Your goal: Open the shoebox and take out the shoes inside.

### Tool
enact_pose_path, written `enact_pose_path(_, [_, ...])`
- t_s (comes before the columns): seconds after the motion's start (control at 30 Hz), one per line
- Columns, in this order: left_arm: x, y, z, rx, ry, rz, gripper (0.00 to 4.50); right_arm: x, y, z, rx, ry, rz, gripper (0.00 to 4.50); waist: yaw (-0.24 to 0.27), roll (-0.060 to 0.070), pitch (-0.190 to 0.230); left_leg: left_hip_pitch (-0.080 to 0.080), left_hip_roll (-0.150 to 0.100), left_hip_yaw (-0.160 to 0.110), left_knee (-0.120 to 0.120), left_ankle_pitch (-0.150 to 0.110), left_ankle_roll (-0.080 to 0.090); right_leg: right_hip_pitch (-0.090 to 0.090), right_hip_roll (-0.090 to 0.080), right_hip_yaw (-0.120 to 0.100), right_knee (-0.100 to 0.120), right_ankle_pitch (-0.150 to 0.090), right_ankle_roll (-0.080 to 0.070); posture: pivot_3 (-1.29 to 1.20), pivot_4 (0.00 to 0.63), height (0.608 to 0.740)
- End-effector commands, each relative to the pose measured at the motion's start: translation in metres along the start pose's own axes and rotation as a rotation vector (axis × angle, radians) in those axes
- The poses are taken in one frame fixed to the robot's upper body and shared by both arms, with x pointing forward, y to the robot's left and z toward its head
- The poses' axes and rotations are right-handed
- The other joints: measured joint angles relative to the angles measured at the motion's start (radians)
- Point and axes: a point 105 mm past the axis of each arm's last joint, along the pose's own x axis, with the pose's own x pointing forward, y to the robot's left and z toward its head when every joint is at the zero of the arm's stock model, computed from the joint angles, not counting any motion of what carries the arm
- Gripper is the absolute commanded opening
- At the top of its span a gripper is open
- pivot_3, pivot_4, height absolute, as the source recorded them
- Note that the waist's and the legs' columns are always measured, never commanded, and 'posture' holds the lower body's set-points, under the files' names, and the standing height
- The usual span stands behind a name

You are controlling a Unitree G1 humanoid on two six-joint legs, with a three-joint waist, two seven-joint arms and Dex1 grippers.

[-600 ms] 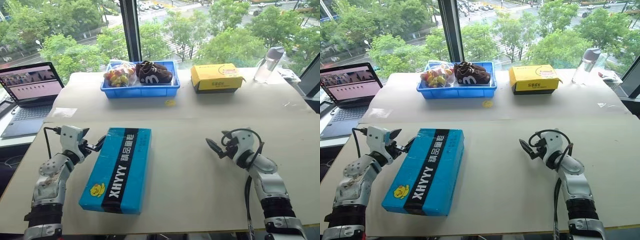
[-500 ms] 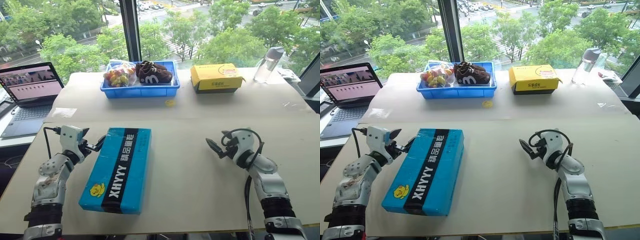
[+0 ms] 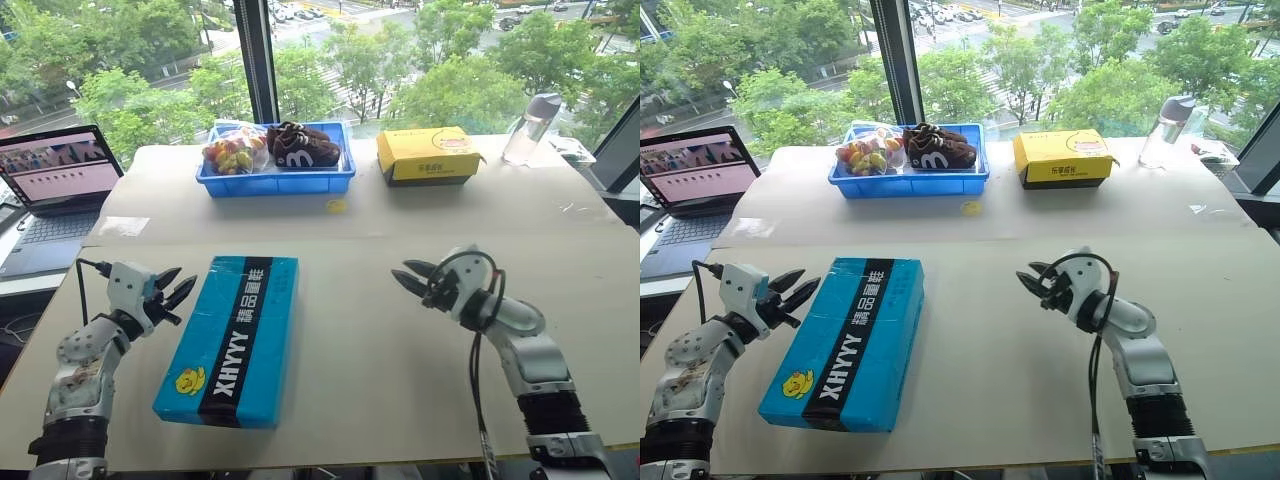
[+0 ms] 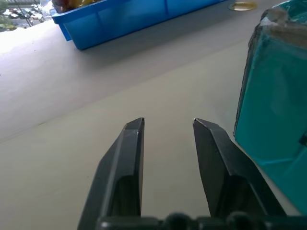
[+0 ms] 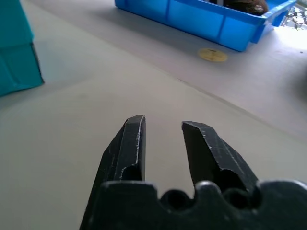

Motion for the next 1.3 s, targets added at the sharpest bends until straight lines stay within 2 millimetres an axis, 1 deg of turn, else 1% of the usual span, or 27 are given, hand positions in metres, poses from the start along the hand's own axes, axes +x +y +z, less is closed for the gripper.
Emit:
enact_pose_path(0.03, [-0.009,-0.018,0.011,-0.001,0.009,-0.162,0.00,0.015,0.029,0.018,0.009,-0.049,0.142,0.04,0.002,0.000,0.000,0.000,0.000,0.000,0.000,0.000,0.000,0.000,0.000,0.000,0.000,0.000,0.000,0.00,0.150,0.740])
enact_pose_path(0.13, [-0.012,-0.065,0.012,-0.070,0.079,-0.422,0.00,0.027,0.057,0.014,0.032,-0.034,0.272,0.04,0.001,0.000,0.000,0.000,0.000,0.000,0.000,-0.001,0.002,0.000,0.000,0.000,0.000,0.000,-0.001,0.00,0.150,0.740])
enact_pose_path(0.2, [-0.009,-0.087,0.021,-0.072,0.090,-0.530,0.00,0.034,0.070,0.008,0.021,-0.008,0.339,0.04,0.007,0.000,0.000,0.000,0.000,0.000,0.000,-0.002,0.004,0.001,0.000,0.000,0.000,0.000,-0.001,0.00,0.150,0.740])
enact_pose_path(0.27, [-0.004,-0.097,0.030,-0.077,0.076,-0.563,0.00,0.038,0.076,0.007,0.014,-0.003,0.372,0.04,0.009,0.000,0.000,0.001,0.000,0.000,0.000,-0.002,0.004,0.001,0.000,-0.001,-0.001,0.000,-0.001,0.00,0.150,0.740])
enact_pose_path(0.33, [0.001,-0.112,0.042,-0.131,0.049,-0.617,0.00,0.041,0.079,0.016,0.039,-0.054,0.393,0.04,0.009,0.000,0.000,0.001,0.000,0.000,0.000,-0.002,0.004,0.001,0.000,-0.001,-0.001,0.001,-0.001,0.00,0.150,0.740])
enact_pose_path(0.4, [0.008,-0.126,0.050,-0.167,0.032,-0.663,0.00,0.045,0.079,0.018,0.042,-0.071,0.395,0.04,0.009,0.000,0.000,0.002,0.000,0.000,0.000,-0.002,0.003,0.001,0.000,0.000,0.000,0.001,-0.001,0.00,0.150,0.740])
enact_pose_path(0.43, [0.012,-0.138,0.055,-0.173,0.024,-0.711,0.00,0.046,0.075,0.016,0.036,-0.060,0.378,0.04,0.008,0.000,0.000,0.002,0.000,0.000,0.000,-0.002,0.003,0.001,0.001,-0.001,0.000,0.001,-0.001,0.00,0.150,0.740])
enact_pose_path(0.47, [0.014,-0.147,0.058,-0.178,0.020,-0.744,0.00,0.046,0.071,0.014,0.030,-0.050,0.365,0.04,0.007,0.000,0.000,0.002,0.000,0.000,0.000,0.000,0.000,0.001,0.001,-0.001,0.000,0.001,-0.001,0.00,0.150,0.740])
enact_pose_path(0.53, [0.022,-0.165,0.066,-0.172,-0.005,-0.808,0.00,0.046,0.052,0.009,0.009,-0.027,0.293,0.04,0.006,0.000,0.000,0.002,0.000,0.000,0.000,0.001,-0.001,0.001,0.001,0.000,0.000,0.001,-0.001,0.00,0.150,0.740])
enact_pose_path(0.63, [0.037,-0.178,0.073,-0.171,-0.043,-0.828,0.00,0.042,0.028,0.001,-0.023,0.010,0.221,0.04,0.009,0.000,0.000,0.002,-0.001,0.000,0.000,0.001,-0.001,0.002,0.001,0.000,-0.001,0.001,-0.002,0.00,0.150,0.740])
enact_pose_path(0.67, [0.046,-0.188,0.077,-0.174,-0.068,-0.854,0.00,0.035,0.014,-0.003,-0.032,0.031,0.188,0.04,0.009,0.000,0.000,0.002,-0.001,0.000,0.000,0.001,-0.001,0.002,0.001,0.000,-0.001,0.001,-0.002,0.00,0.150,0.740])
enact_pose_path(0.77, [0.065,-0.212,0.086,-0.179,-0.126,-0.914,0.00,0.017,-0.014,-0.010,-0.054,0.074,0.113,0.04,0.016,0.000,0.001,0.001,0.000,0.000,0.000,0.003,-0.005,0.001,0.001,-0.001,-0.001,0.001,-0.002,0.00,0.150,0.740])
enact_pose_path(0.8, [0.068,-0.218,0.087,-0.183,-0.133,-0.931,0.00,0.012,-0.019,-0.011,-0.061,0.081,0.099,0.04,0.018,0.000,0.001,0.000,0.000,0.000,0.000,0.003,-0.005,0.001,0.001,-0.001,-0.001,0.001,-0.002,0.00,0.150,0.740])
enact_pose_path(0.83, [0.079,-0.227,0.085,-0.162,-0.135,-0.939,0.00,0.000,-0.028,-0.015,-0.059,0.096,0.062,0.04,0.018,-0.001,0.001,0.000,-0.001,0.000,0.001,0.003,-0.005,0.002,0.001,-0.001,-0.002,0.001,-0.002,0.00,0.150,0.740])
enact_pose_path(0.87, [0.086,-0.235,0.086,-0.143,-0.142,-0.951,0.00,-0.010,-0.034,-0.018,-0.059,0.107,0.032,0.04,0.023,-0.001,0.001,0.000,-0.001,0.001,0.001,0.003,-0.005,0.002,0.000,-0.001,-0.002,0.001,-0.002,0.00,0.150,0.740])
enact_pose_path(0.93, [0.095,-0.245,0.090,-0.121,-0.165,-0.968,0.00,-0.025,-0.046,-0.023,-0.058,0.126,-0.025,0.04,0.028,-0.001,0.001,0.000,-0.001,0.001,0.002,0.003,-0.004,0.003,0.000,-0.001,-0.003,0.001,-0.002,0.00,0.150,0.740])
enact_pose_path(1.0, [0.098,-0.254,0.094,-0.100,-0.183,-0.997,0.00,-0.038,-0.059,-0.030,-0.034,0.138,-0.093,0.04,0.028,-0.001,0.001,0.000,-0.001,0.001,0.003,0.002,-0.004,0.003,0.000,-0.001,-0.002,0.001,-0.002,0.00,0.150,0.740])
enact_pose_path(1.07, [0.100,-0.260,0.090,-0.069,-0.176,-1.019,0.00,-0.044,-0.067,-0.033,-0.025,0.140,-0.134,0.04,0.028,-0.001,0.001,0.000,-0.001,0.002,0.003,0.002,-0.003,0.003,0.000,0.000,-0.002,0.001,-0.002,0.00,0.150,0.740])
enact_pose_path(1.17, [0.104,-0.253,0.077,-0.014,-0.136,-1.002,0.00,-0.049,-0.068,-0.035,-0.028,0.144,-0.158,0.04,0.027,-0.001,0.000,0.001,-0.001,0.003,0.006,0.001,-0.002,0.005,0.000,0.001,-0.002,0.001,-0.001,0.00,0.150,0.740])
enact_pose_path(1.2, [0.105,-0.248,0.077,-0.013,-0.141,-0.987,0.25,-0.051,-0.068,-0.036,-0.029,0.145,-0.166,0.01,0.027,-0.001,0.000,0.001,-0.001,0.003,0.006,0.001,-0.002,0.005,0.000,0.001,-0.002,0.002,-0.001,0.00,0.150,0.740])
enact_pose_path(1.3, [0.100,-0.230,0.085,-0.058,-0.174,-0.972,1.04,-0.060,-0.073,-0.039,-0.031,0.158,-0.190,0.00,0.027,-0.001,0.000,0.000,0.000,0.003,0.006,0.001,-0.001,0.004,0.000,0.001,-0.001,0.002,-0.001,0.00,0.150,0.740])
